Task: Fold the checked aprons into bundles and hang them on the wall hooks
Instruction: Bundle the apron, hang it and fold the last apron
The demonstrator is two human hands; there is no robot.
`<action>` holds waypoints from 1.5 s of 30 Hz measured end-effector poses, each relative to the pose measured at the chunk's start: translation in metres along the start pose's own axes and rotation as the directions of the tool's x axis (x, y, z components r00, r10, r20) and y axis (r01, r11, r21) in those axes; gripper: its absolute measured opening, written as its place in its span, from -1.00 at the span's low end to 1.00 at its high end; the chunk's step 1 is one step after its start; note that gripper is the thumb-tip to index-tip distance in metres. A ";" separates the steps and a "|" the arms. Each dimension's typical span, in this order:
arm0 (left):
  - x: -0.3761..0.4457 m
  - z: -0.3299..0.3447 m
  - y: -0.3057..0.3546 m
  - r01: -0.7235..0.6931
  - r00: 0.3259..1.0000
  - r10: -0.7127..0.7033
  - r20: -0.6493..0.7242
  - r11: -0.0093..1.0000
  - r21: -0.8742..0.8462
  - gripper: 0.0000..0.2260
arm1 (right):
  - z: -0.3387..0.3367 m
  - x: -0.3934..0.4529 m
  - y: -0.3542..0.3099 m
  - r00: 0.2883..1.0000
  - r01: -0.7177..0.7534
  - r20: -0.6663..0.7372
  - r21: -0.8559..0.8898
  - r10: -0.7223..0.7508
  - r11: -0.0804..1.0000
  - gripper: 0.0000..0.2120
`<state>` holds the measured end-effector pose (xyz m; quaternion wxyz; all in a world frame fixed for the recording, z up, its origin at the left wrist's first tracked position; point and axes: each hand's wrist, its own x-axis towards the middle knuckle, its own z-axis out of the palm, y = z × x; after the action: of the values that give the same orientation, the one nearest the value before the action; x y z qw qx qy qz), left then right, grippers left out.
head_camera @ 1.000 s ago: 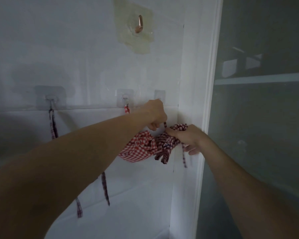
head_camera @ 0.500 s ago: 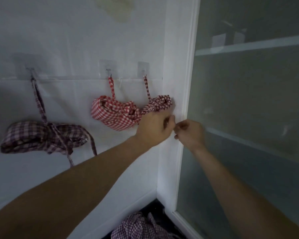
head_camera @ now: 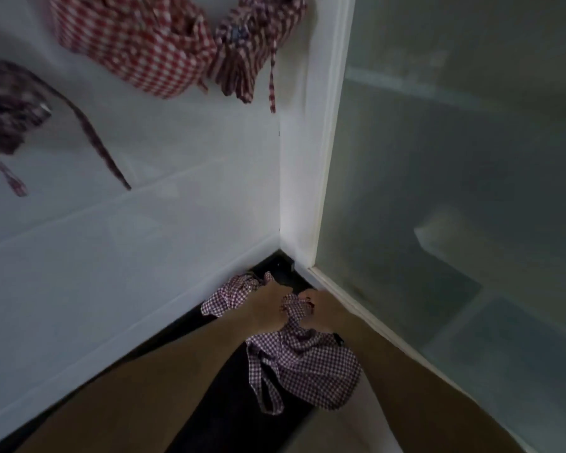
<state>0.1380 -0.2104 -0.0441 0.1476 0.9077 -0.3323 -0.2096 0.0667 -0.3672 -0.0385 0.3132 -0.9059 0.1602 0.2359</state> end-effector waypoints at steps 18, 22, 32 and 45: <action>-0.061 0.062 -0.042 0.163 0.861 -0.143 0.488 0.987 0.001 -0.73 | 0.128 -0.046 0.066 0.988 0.101 -0.134 0.157 -0.080 0.982 -0.76; -0.077 0.031 -0.036 0.214 0.881 -0.085 0.465 0.949 -0.231 -0.74 | 0.094 -0.077 0.047 0.960 0.104 -0.278 0.268 -0.027 0.958 -0.75; -0.193 -0.066 0.017 0.206 0.959 0.029 0.282 0.611 -0.765 -0.79 | 0.029 -0.206 -0.070 0.764 0.265 -0.613 0.013 -0.202 0.964 -0.68; -0.299 -0.109 0.057 -0.139 0.964 0.250 0.084 0.751 -0.645 -0.62 | 0.064 -0.343 -0.110 0.856 0.287 -0.441 -0.028 -0.270 0.957 -0.57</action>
<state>-0.0471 -0.0396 0.1578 0.4376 0.7443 -0.3462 -0.3670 -0.1934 -0.1945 0.1524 0.3172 -0.9429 0.0987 -0.0258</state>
